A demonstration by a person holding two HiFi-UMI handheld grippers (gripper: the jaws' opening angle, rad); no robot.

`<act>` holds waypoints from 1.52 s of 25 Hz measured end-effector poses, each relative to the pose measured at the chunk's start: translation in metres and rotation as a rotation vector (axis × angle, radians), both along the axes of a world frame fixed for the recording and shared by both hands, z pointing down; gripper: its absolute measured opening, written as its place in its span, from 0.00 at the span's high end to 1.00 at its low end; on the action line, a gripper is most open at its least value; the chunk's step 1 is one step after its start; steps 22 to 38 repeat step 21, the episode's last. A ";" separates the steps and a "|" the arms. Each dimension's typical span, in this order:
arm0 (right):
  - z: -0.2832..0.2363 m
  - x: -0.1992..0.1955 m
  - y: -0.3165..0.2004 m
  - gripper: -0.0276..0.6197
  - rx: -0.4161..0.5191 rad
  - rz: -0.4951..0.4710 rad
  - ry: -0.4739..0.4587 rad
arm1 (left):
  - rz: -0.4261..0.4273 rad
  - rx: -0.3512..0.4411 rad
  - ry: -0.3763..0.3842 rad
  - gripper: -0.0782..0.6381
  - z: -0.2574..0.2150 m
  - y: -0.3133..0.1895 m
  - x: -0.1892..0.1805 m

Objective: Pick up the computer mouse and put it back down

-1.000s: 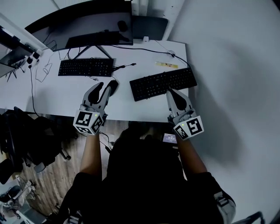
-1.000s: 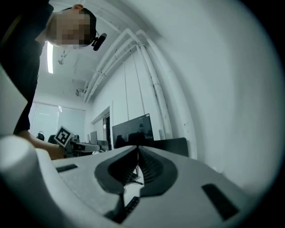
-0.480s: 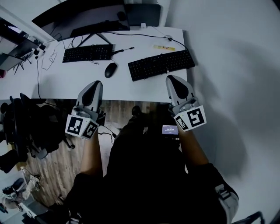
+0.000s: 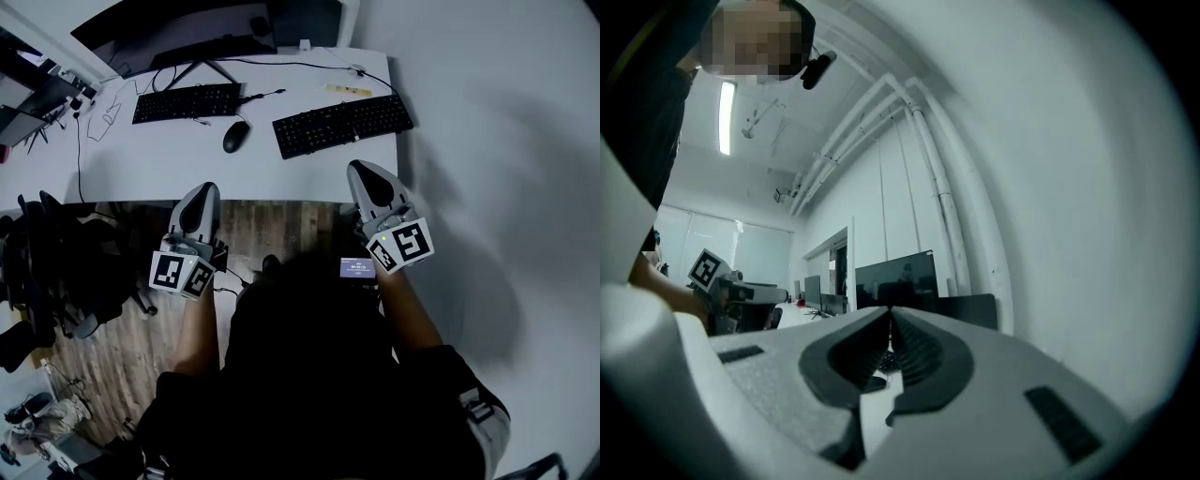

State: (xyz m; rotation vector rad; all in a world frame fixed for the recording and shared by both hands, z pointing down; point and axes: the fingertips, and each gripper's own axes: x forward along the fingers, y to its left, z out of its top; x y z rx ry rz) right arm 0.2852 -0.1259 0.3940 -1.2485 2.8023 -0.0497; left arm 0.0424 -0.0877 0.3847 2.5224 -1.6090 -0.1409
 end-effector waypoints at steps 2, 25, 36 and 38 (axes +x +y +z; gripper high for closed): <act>0.005 -0.005 0.000 0.94 -0.022 0.006 0.006 | 0.012 -0.018 0.014 0.90 0.013 -0.002 -0.003; 0.037 -0.066 0.007 0.94 -0.097 -0.015 0.037 | 0.015 -0.053 0.041 0.90 0.038 0.010 -0.061; 0.037 -0.066 0.007 0.94 -0.097 -0.015 0.037 | 0.015 -0.053 0.041 0.90 0.038 0.010 -0.061; 0.037 -0.066 0.007 0.94 -0.097 -0.015 0.037 | 0.015 -0.053 0.041 0.90 0.038 0.010 -0.061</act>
